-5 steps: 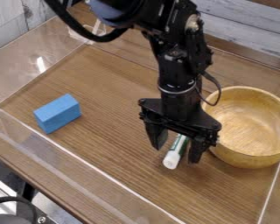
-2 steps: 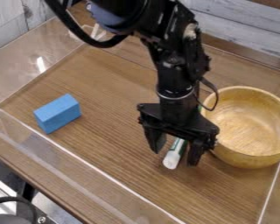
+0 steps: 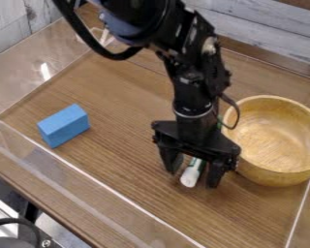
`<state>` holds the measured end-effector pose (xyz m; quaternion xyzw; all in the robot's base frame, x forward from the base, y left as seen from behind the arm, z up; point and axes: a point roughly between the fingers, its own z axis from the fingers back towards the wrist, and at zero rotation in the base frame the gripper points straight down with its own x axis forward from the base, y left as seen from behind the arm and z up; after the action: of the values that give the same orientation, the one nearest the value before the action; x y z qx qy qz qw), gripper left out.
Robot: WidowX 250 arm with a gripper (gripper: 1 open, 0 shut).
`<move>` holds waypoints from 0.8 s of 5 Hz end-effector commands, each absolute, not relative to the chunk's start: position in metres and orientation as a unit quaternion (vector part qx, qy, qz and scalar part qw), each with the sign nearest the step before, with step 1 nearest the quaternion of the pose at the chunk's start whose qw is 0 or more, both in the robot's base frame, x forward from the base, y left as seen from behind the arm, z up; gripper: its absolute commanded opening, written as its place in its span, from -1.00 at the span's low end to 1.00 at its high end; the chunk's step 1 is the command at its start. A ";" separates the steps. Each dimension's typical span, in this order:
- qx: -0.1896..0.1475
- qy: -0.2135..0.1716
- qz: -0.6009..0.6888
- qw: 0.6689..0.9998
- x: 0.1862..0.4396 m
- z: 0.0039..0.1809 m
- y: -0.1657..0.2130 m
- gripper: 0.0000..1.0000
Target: Put the green marker in the brown bowl
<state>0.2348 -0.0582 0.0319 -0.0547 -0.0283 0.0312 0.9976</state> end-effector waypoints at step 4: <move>-0.037 -0.045 0.022 0.998 0.243 0.047 -0.055 -1.00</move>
<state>0.2301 -0.0518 0.0310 -0.0302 -0.0092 0.0249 0.9992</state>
